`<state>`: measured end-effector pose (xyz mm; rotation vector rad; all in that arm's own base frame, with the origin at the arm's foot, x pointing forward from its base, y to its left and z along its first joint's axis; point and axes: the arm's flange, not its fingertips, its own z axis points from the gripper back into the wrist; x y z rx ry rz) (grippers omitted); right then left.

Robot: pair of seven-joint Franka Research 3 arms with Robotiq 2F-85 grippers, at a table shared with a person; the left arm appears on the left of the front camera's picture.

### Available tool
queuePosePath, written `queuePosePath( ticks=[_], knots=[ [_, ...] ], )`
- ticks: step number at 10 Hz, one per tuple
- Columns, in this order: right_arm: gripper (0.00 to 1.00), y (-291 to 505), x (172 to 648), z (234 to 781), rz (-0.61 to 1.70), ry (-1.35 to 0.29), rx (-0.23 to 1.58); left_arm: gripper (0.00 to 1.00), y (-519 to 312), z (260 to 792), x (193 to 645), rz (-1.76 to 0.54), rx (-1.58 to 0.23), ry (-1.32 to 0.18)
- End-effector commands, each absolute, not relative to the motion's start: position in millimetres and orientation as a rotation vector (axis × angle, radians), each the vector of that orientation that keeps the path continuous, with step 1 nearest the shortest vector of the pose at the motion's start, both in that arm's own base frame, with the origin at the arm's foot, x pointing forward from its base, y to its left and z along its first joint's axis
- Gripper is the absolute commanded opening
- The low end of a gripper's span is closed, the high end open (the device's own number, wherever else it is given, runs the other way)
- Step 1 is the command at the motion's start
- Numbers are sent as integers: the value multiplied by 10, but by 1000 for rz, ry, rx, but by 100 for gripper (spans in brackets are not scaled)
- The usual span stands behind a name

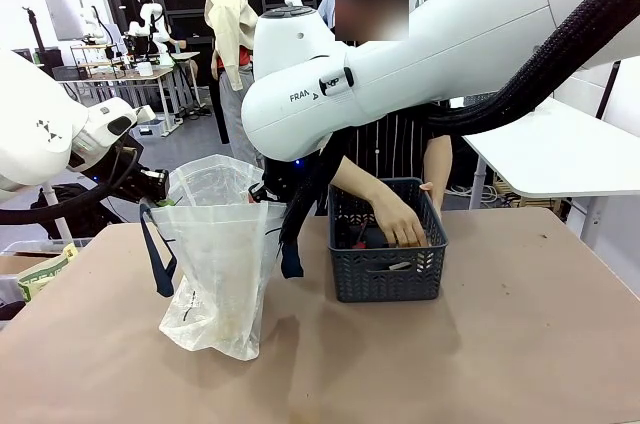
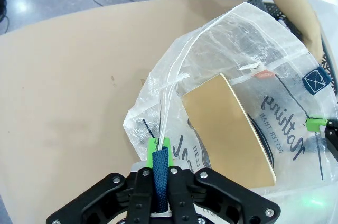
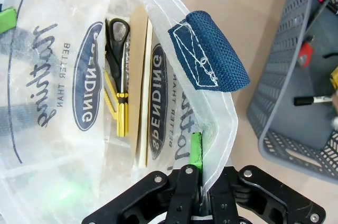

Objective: Transfer purchased items from the store into the shopping bag.
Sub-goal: Move the Reusable shopping bag to the right side of the table.

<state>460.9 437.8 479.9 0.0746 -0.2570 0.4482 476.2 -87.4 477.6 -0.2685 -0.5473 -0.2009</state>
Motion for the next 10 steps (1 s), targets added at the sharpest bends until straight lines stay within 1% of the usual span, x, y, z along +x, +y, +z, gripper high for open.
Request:
queuePosePath(
  ticks=[1,10],
  knots=[
    [0,4370,4594,4788,432,-259,75,0,-851,4785,4776,-206,-264,-554],
    [0,4370,4594,4788,432,-259,75,0,-851,4785,4776,-206,-264,-554]
  ],
)
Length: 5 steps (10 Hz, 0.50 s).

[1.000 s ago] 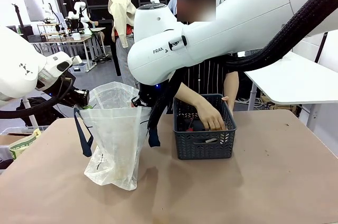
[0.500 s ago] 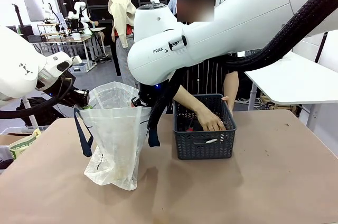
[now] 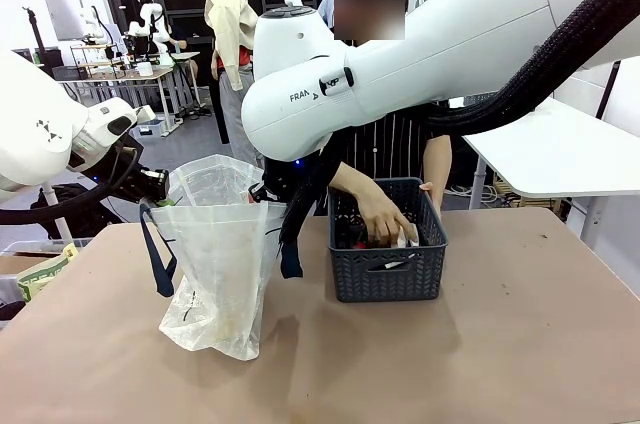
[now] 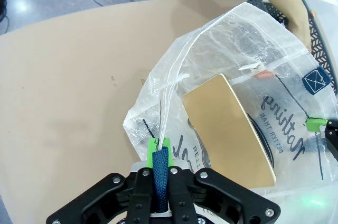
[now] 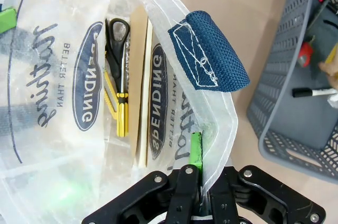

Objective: Transfer purchased items from the store into the shopping bag.
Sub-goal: Move the Reusable shopping bag to the right side of the table.

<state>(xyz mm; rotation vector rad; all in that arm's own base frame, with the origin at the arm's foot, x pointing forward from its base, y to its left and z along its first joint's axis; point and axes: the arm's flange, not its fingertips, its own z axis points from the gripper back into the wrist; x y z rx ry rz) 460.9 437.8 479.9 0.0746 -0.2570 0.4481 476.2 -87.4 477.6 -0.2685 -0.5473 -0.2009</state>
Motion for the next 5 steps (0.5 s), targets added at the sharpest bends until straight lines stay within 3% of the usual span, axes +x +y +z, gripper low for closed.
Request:
queuePosePath(
  ticks=[1,5],
  knots=[
    [0,4370,4594,4788,432,-259,75,0,-851,4785,4776,-206,-264,-554],
    [0,4370,4594,4788,432,-259,75,0,-851,4785,4776,-206,-264,-554]
  ],
)
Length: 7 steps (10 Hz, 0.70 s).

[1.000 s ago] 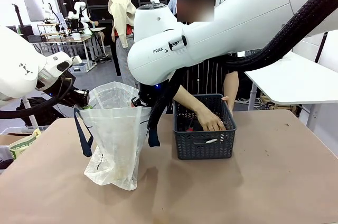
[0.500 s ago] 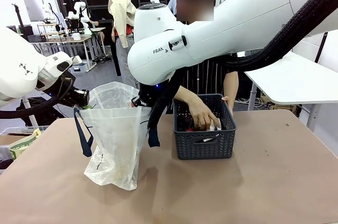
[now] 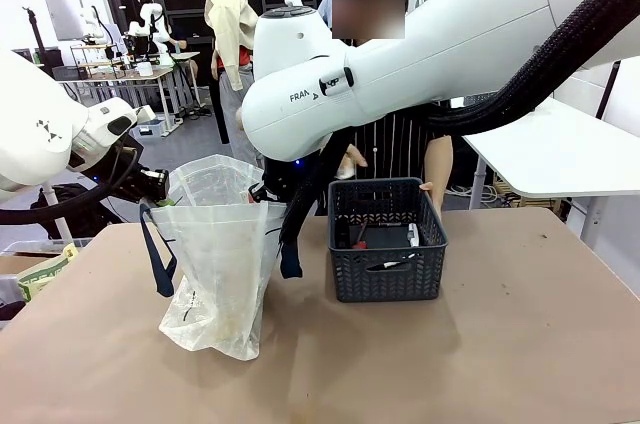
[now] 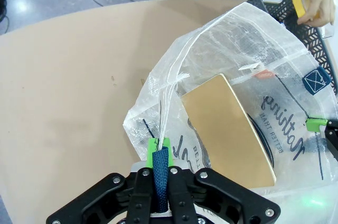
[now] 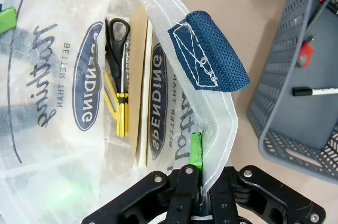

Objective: Transfer purchased items from the store into the shopping bag.
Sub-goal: Move the Reusable shopping bag to the right side of the table.

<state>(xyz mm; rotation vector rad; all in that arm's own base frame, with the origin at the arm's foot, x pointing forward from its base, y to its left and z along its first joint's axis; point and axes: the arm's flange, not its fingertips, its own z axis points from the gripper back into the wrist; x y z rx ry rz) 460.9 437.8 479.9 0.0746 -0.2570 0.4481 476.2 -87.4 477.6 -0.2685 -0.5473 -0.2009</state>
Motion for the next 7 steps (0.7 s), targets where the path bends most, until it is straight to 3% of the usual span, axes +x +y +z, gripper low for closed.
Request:
queuePosePath(
  ticks=[1,7],
  knots=[
    [0,4370,4594,4788,432,-259,75,0,-851,4785,4776,-206,-264,-554],
    [0,4370,4594,4788,432,-259,75,0,-851,4785,4776,-206,-264,-554]
  ],
)
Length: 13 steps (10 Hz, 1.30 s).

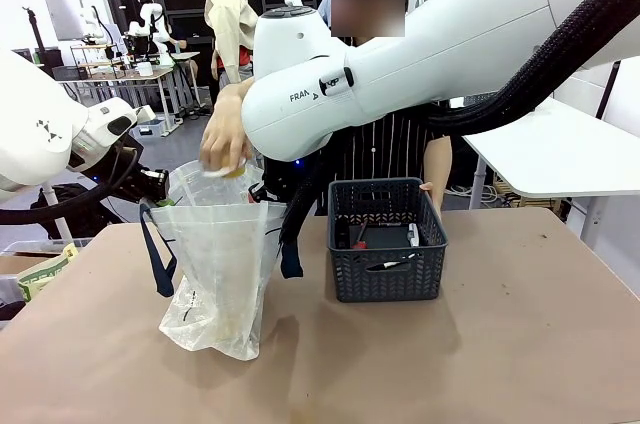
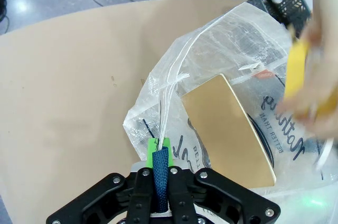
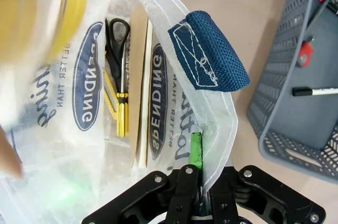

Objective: Transfer purchased items from the store into the shopping bag.
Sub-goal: Move the Reusable shopping bag to the right side of the table.

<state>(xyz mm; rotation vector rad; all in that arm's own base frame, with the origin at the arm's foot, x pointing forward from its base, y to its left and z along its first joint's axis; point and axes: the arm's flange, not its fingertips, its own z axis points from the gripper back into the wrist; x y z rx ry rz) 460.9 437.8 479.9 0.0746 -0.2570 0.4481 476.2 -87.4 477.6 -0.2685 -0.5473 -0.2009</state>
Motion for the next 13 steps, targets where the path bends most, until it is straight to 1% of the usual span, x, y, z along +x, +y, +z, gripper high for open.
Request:
queuePosePath(
  ticks=[1,13],
  knots=[
    [0,4370,4594,4788,432,-259,75,0,-851,4785,4776,-206,-264,-554],
    [0,4370,4594,4788,432,-259,75,0,-851,4785,4776,-206,-264,-554]
  ],
)
